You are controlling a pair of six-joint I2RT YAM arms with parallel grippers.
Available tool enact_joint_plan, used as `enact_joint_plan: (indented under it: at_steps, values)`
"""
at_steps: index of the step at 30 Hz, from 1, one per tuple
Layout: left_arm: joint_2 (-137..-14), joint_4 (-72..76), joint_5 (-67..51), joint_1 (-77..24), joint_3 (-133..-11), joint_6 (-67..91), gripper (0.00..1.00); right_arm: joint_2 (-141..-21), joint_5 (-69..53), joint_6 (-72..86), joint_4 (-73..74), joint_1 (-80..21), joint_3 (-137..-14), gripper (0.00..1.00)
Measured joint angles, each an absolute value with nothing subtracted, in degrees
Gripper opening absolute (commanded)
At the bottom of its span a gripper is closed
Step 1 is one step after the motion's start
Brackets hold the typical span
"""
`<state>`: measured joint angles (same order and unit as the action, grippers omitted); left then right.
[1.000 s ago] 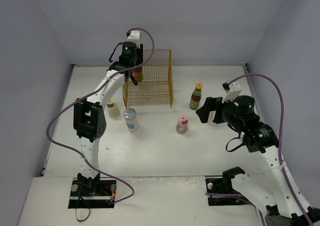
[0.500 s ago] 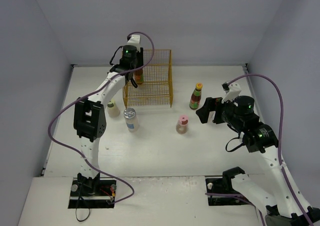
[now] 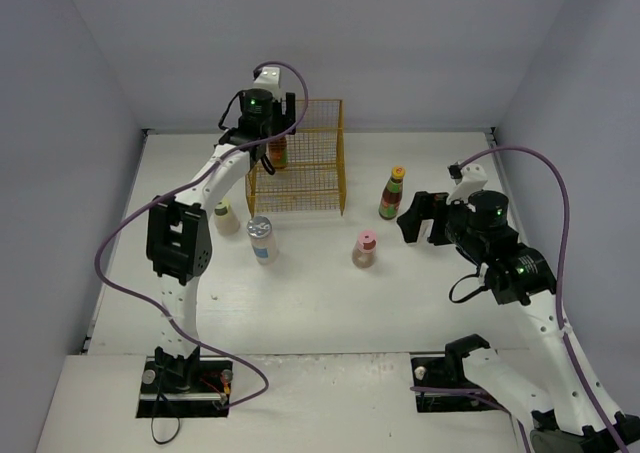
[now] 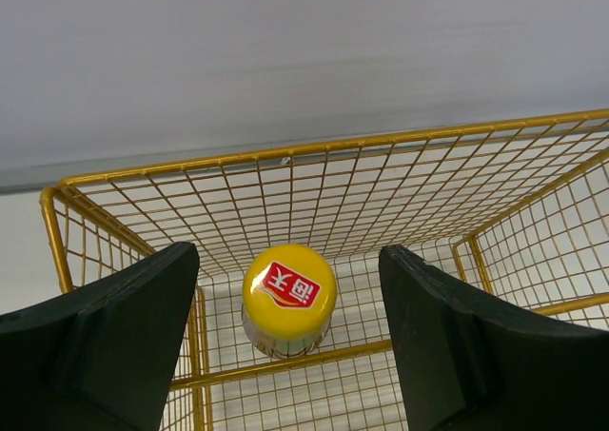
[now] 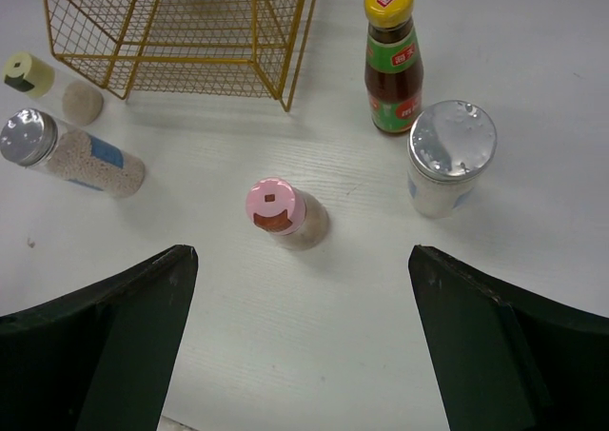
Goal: Organize the condiment bottles
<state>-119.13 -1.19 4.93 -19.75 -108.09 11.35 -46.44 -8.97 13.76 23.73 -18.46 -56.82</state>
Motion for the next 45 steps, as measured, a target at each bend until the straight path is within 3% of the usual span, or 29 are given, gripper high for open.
enact_joint_plan:
  at_steps: [7,12,16,22,28,34,45]
  values:
    - [-115.72,-6.37,4.71,-19.75,-109.86,11.49,0.77,-50.68,-5.98,13.47,23.62,-18.46,-60.66,1.00]
    - [-106.63,-12.53,4.67,-19.75,-109.54,11.81,0.77,-56.03,-3.60,13.43,21.80,-18.46,-62.43,1.00]
    - [-95.44,-15.49,4.21,-19.75,-103.42,12.69,0.77,-60.05,-0.73,13.41,19.07,-18.46,-62.35,0.78]
    - [-81.23,-20.67,2.79,-19.75,-88.86,14.15,0.77,-65.17,3.25,13.41,12.51,-18.46,-61.39,0.68]
    - [-75.09,-27.99,2.87,-19.75,-75.90,14.37,0.77,-72.16,5.21,13.06,5.85,-18.46,-61.17,0.73]
    - [-68.49,-33.89,3.25,-19.75,-70.98,14.44,0.77,-78.50,5.67,11.99,1.65,-18.46,-61.17,0.73]
    - [-62.54,-38.20,5.43,-19.90,-69.47,15.03,0.77,-84.51,6.94,10.57,-4.40,-18.41,-61.17,0.64]
